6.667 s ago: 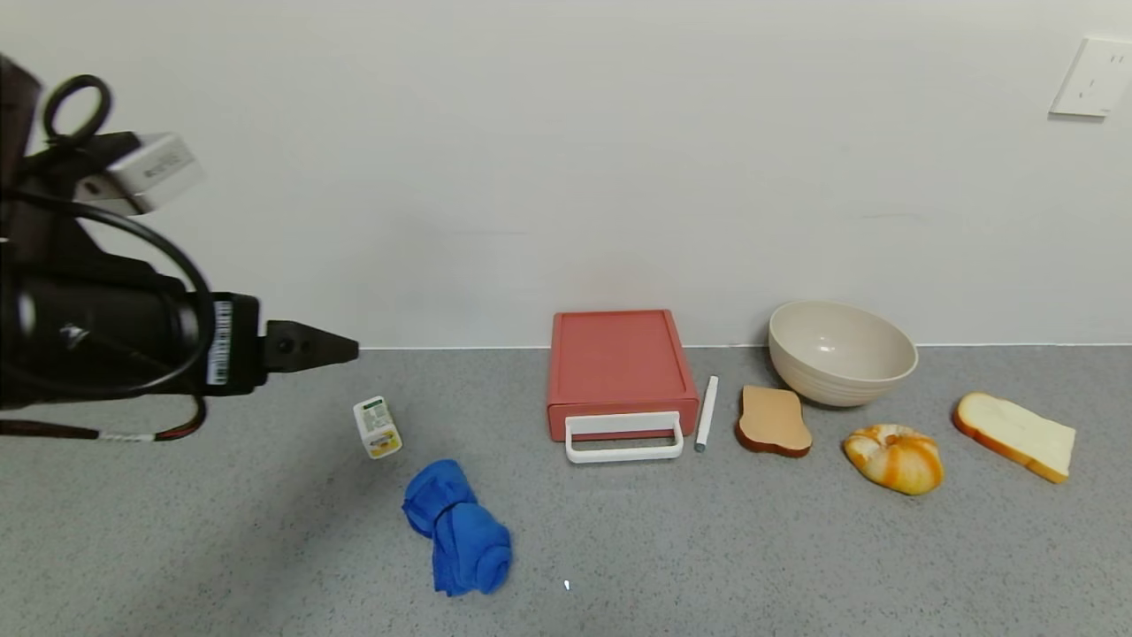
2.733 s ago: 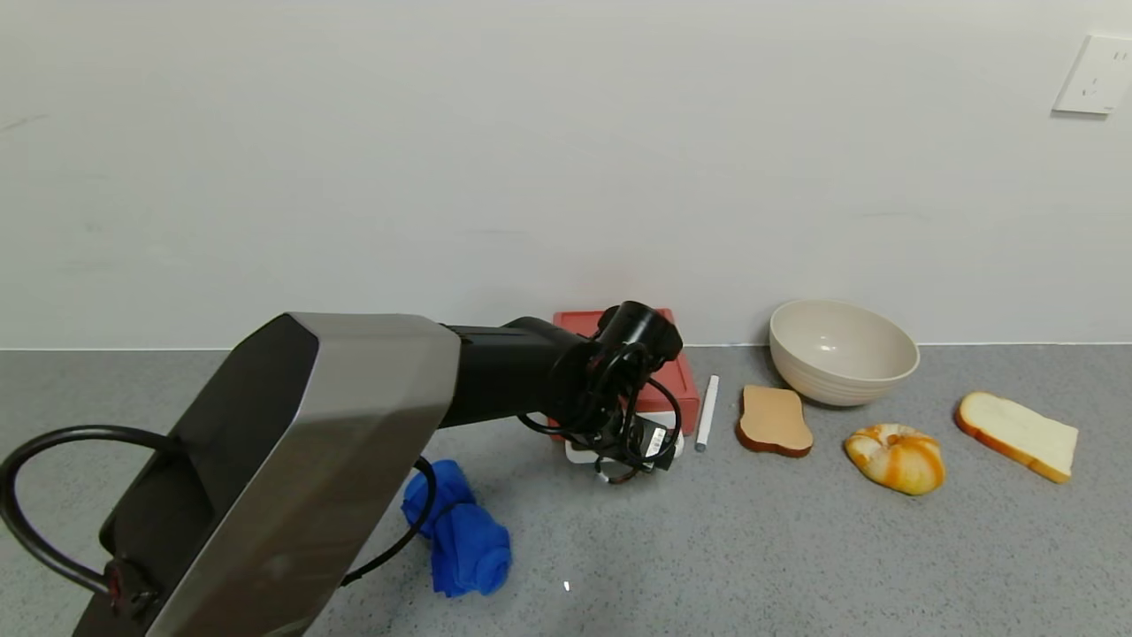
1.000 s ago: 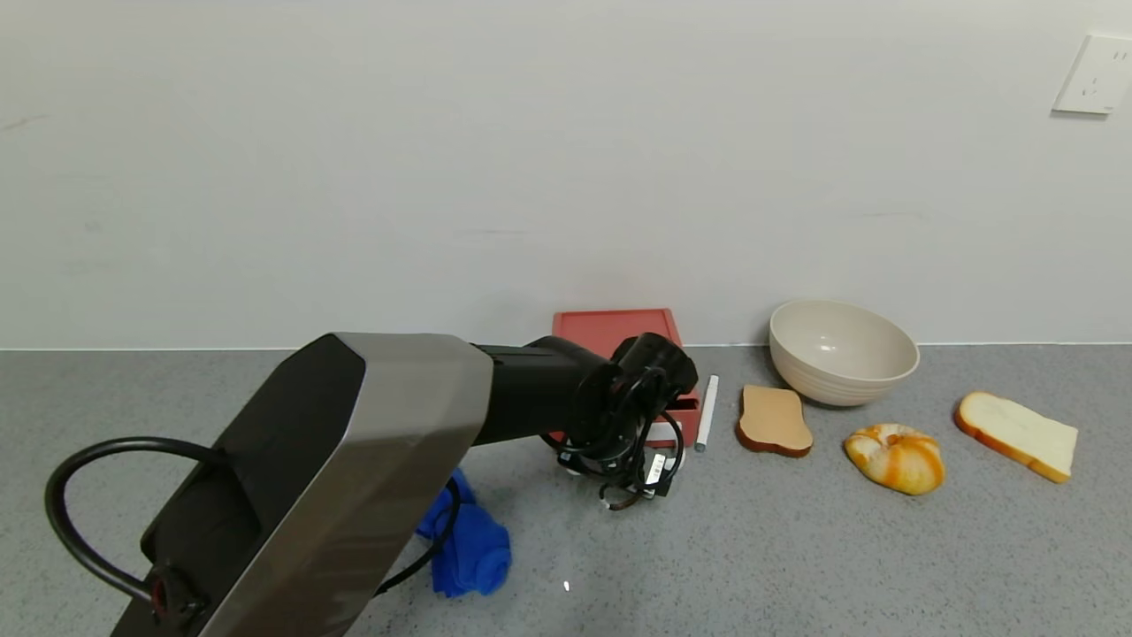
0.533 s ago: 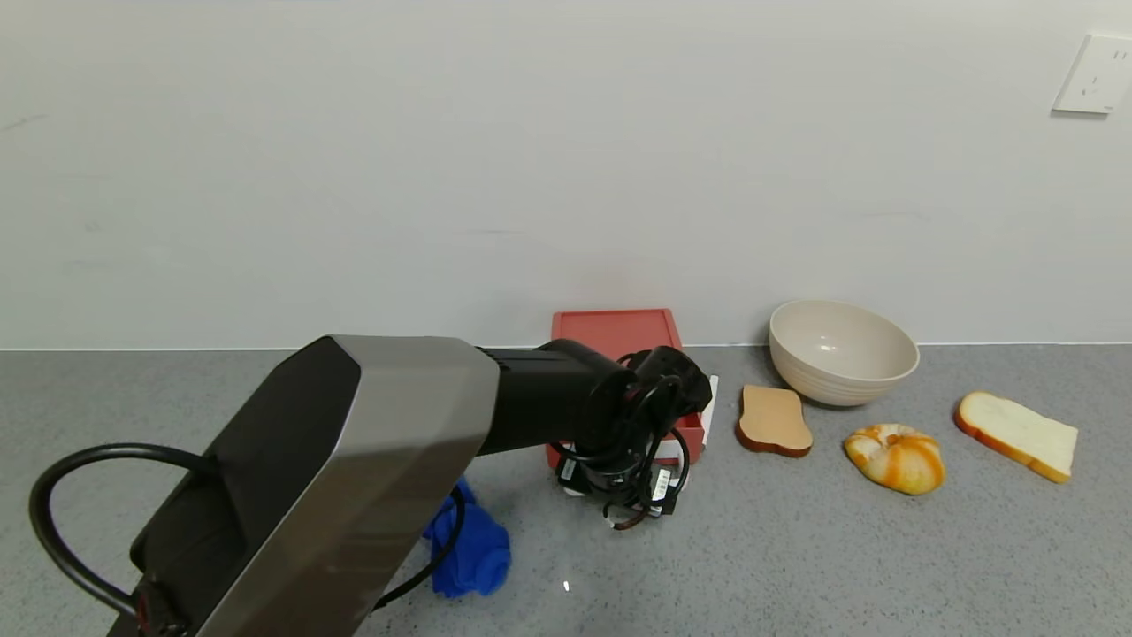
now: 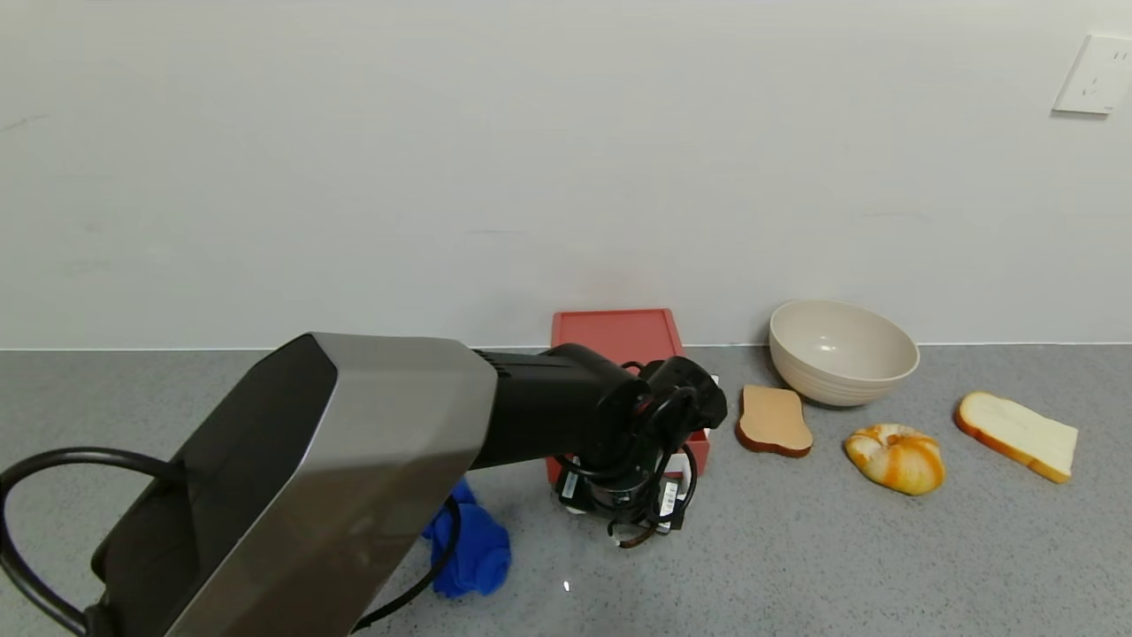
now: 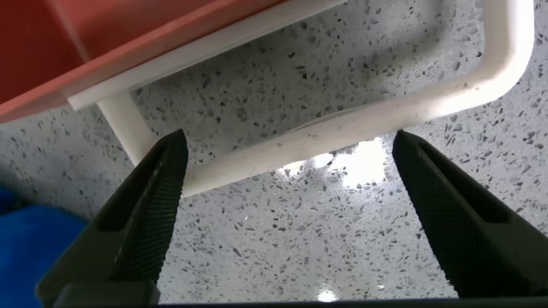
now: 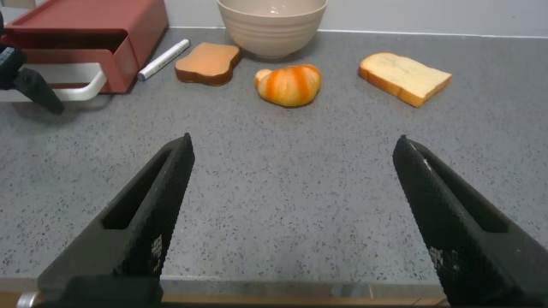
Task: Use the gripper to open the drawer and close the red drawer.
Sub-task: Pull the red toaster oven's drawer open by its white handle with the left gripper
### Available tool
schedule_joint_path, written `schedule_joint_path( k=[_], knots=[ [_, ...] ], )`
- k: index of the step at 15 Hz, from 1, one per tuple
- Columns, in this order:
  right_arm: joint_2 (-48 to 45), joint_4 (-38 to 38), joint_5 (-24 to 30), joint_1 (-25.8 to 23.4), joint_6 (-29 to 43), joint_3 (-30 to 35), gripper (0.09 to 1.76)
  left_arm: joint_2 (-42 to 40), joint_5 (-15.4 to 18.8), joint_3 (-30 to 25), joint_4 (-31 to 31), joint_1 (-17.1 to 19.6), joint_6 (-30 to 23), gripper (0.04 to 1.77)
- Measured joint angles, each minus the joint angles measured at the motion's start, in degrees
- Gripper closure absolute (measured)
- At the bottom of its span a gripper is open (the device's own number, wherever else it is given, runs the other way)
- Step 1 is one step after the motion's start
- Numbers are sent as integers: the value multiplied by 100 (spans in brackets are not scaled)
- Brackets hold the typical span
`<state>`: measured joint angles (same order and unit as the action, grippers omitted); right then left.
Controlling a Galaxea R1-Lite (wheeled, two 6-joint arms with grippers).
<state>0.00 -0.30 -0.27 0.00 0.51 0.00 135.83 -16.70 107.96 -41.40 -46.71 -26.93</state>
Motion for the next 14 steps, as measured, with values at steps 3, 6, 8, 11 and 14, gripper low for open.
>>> schedule_joint_path(
  k=[3, 6, 8, 11, 14],
  knots=[
    [0, 0, 0, 0, 1, 0, 14, -18, -7, -77, -2, -48, -55, 9],
    [0, 0, 0, 0, 1, 0, 14, -62, -49, -184, -5, -85, -129, 9],
    [0, 0, -2, 0, 1, 0, 14, -104, -71, -300, -7, -141, -236, 9],
    [0, 0, 0, 0, 1, 0, 14, -199, -71, -516, 9, -240, -385, 9],
    [0, 0, 0, 0, -2, 0, 14, -317, -61, -730, -13, -319, -560, 9]
  ],
)
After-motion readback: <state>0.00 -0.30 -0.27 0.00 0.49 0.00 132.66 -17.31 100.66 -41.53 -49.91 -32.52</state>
